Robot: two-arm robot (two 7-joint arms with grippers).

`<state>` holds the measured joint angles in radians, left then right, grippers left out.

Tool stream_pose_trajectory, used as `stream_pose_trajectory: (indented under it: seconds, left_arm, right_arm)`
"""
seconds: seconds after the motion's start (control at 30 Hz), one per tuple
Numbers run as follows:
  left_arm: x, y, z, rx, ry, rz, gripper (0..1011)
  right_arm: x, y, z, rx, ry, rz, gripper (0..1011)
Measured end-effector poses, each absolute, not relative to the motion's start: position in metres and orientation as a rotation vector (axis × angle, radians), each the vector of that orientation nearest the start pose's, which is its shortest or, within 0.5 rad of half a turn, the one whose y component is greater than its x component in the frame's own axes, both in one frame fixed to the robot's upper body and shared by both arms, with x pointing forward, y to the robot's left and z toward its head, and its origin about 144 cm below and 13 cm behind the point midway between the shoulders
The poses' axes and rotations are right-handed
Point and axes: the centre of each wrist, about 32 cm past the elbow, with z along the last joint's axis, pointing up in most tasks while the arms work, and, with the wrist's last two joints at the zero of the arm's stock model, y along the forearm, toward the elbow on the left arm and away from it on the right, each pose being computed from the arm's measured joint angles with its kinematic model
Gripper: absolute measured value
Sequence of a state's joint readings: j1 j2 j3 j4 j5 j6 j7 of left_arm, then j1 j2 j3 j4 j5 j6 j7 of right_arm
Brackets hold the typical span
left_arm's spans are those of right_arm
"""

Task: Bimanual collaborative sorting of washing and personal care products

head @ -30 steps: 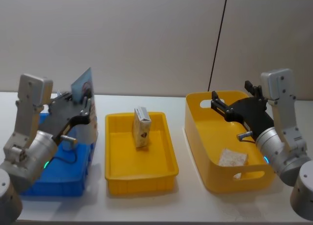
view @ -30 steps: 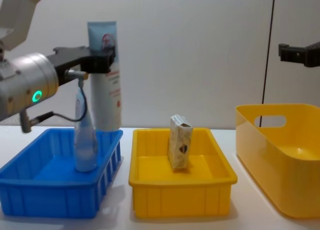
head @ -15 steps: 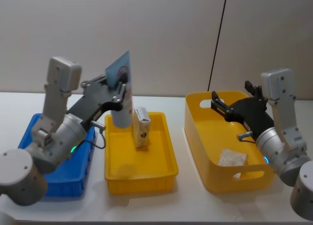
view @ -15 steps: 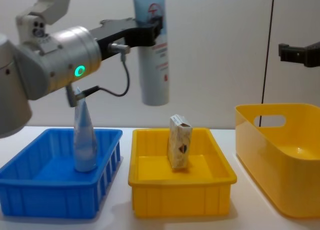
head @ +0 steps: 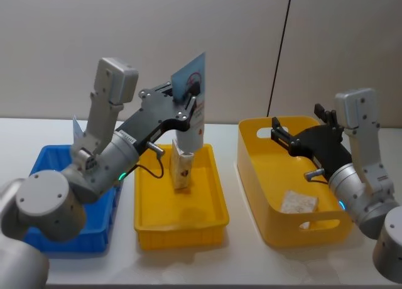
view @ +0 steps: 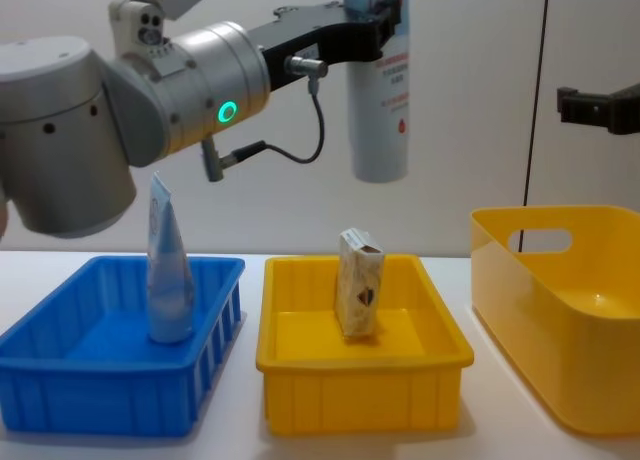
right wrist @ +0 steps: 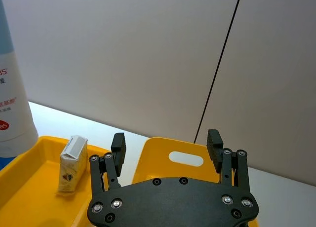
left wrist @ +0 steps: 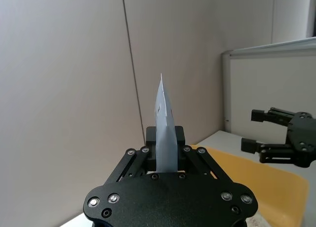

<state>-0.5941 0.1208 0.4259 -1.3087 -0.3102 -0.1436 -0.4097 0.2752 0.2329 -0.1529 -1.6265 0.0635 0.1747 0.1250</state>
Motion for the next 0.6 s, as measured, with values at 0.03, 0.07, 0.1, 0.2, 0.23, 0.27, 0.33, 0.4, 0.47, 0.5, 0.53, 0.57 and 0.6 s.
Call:
stream_pose_trajectory:
  seconds: [0.03, 0.07, 0.1, 0.2, 0.23, 0.27, 0.33, 0.4, 0.47, 0.5, 0.53, 0.57, 0.6]
  left_arm:
    - [0.590, 0.142, 1.278, -0.258, -0.306, 0.759, 172]
    - [0.591, 0.141, 1.278, -0.259, -0.307, 0.755, 172]
    - [0.592, 0.139, 1.279, -0.260, -0.309, 0.747, 172]
    - [0.593, 0.137, 1.280, -0.262, -0.311, 0.738, 172]
    - [0.594, 0.137, 1.280, -0.262, -0.312, 0.735, 172]
    - [0.594, 0.136, 1.281, -0.263, -0.314, 0.730, 172]
    - [0.595, 0.134, 1.282, -0.264, -0.316, 0.723, 172]
    - [0.596, 0.134, 1.282, -0.265, -0.317, 0.719, 172]
    - [0.596, 0.132, 1.283, -0.266, -0.319, 0.714, 172]
    - [0.597, 0.132, 1.283, -0.267, -0.319, 0.712, 172]
    - [0.597, 0.132, 1.283, -0.267, -0.320, 0.711, 172]
    - [0.597, 0.131, 1.283, -0.268, -0.320, 0.709, 172]
    - [0.597, 0.131, 1.283, -0.268, -0.321, 0.708, 172]
  right_arm:
    - [0.521, -0.244, 1.253, -0.064, -0.247, -1.320, 1004]
    - [0.521, -0.244, 1.253, -0.064, -0.246, -1.319, 1004]
    - [0.521, -0.244, 1.253, -0.064, -0.246, -1.319, 1004]
    - [0.521, -0.244, 1.253, -0.063, -0.245, -1.313, 1004]
    - [0.521, -0.243, 1.253, -0.062, -0.245, -1.311, 1004]
    - [0.521, -0.243, 1.253, -0.060, -0.245, -1.309, 1004]
    - [0.521, -0.243, 1.253, -0.057, -0.247, -1.302, 1004]
    - [0.521, -0.242, 1.253, -0.054, -0.248, -1.292, 1004]
    - [0.520, -0.242, 1.253, -0.052, -0.248, -1.283, 1004]
    - [0.520, -0.242, 1.253, -0.048, -0.248, -1.273, 1004]
    - [0.520, -0.242, 1.253, -0.047, -0.248, -1.267, 1004]
    - [0.520, -0.242, 1.254, -0.045, -0.247, -1.254, 1003]
    - [0.520, -0.242, 1.254, -0.044, -0.246, -1.247, 1003]
